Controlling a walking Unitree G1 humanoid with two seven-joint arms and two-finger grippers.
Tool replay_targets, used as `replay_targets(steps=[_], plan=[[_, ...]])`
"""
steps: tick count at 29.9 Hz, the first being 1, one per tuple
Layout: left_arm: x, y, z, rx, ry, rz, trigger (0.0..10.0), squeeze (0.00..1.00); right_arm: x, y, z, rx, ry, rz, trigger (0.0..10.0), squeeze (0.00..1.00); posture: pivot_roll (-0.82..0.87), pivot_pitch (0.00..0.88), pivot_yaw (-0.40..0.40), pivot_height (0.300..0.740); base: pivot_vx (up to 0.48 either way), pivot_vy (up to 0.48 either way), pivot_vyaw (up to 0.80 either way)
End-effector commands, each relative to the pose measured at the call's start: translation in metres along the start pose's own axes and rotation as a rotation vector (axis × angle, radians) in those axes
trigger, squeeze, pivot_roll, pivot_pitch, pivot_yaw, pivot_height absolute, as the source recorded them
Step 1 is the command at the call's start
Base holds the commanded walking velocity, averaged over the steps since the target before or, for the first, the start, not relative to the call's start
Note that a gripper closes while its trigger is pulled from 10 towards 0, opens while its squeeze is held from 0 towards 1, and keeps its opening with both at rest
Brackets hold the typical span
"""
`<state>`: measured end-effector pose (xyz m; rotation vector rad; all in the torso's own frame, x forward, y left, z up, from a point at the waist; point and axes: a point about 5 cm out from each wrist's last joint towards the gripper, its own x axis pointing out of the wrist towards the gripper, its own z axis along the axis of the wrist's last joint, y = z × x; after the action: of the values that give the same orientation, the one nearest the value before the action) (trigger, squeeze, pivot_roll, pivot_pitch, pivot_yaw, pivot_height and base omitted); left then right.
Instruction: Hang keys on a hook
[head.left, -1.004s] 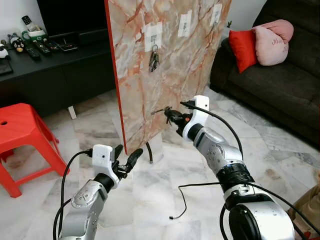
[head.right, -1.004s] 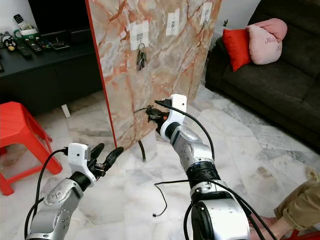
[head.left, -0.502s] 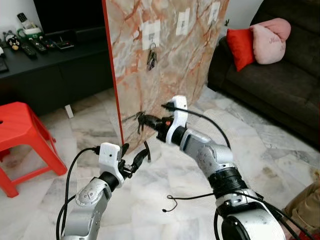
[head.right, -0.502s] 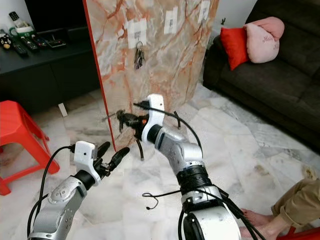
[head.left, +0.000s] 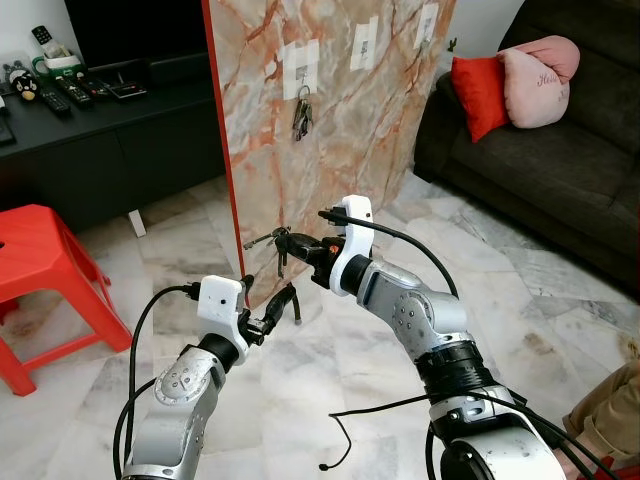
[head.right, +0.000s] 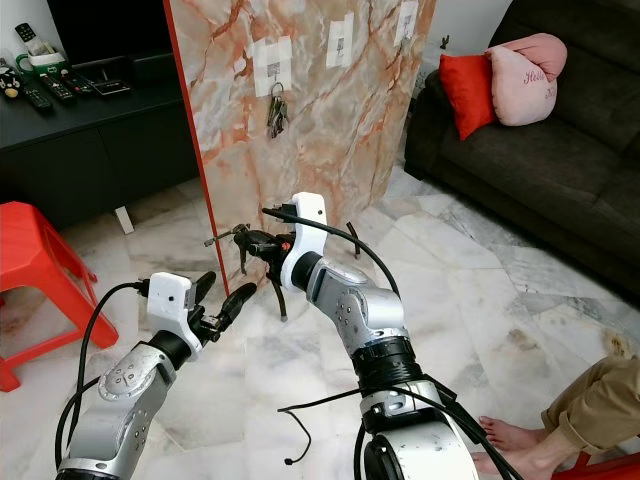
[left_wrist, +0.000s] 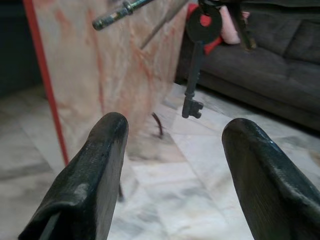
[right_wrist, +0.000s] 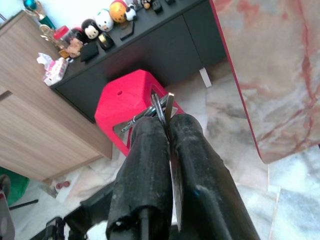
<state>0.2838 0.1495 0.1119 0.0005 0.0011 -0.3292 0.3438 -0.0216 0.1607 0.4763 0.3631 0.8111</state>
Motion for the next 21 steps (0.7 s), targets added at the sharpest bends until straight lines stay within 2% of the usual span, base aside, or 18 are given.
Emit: replay_targets(steps=[1, 3, 10, 15, 21], plan=[[0.004, -0.004, 0.005, 0.025, -0.022, 0.0, 10.0, 0.0, -0.002, 0.002, 0.002, 0.007, -0.02, 0.003, 10.0, 0.0, 0.05, 0.032, -0.174, 0.74, 0.0, 0.0, 0.0], [0.006, -0.009, 0.006, 0.036, -0.025, -0.011, 10.0, 0.0, -0.003, 0.002, 0.002, 0.012, -0.018, 0.0, 10.0, 0.0, 0.05, 0.033, -0.174, 0.74, 0.0, 0.0, 0.0], [0.008, -0.014, 0.01, 0.054, -0.033, -0.012, 10.0, 0.0, -0.002, 0.003, 0.003, -0.004, -0.014, -0.001, 10.0, 0.0, 0.05, 0.044, -0.177, 0.74, 0.0, 0.0, 0.0], [0.007, -0.025, 0.011, 0.077, -0.028, -0.098, 10.0, 0.0, -0.002, 0.007, 0.003, -0.014, -0.01, 0.008, 10.0, 0.0, 0.05, 0.049, -0.175, 0.74, 0.0, 0.0, 0.0], [0.008, -0.025, 0.01, 0.096, -0.015, -0.084, 10.0, 0.0, -0.002, 0.009, 0.005, -0.003, -0.017, 0.012, 10.0, 0.0, 0.05, 0.053, -0.173, 0.74, 0.0, 0.0, 0.0]])
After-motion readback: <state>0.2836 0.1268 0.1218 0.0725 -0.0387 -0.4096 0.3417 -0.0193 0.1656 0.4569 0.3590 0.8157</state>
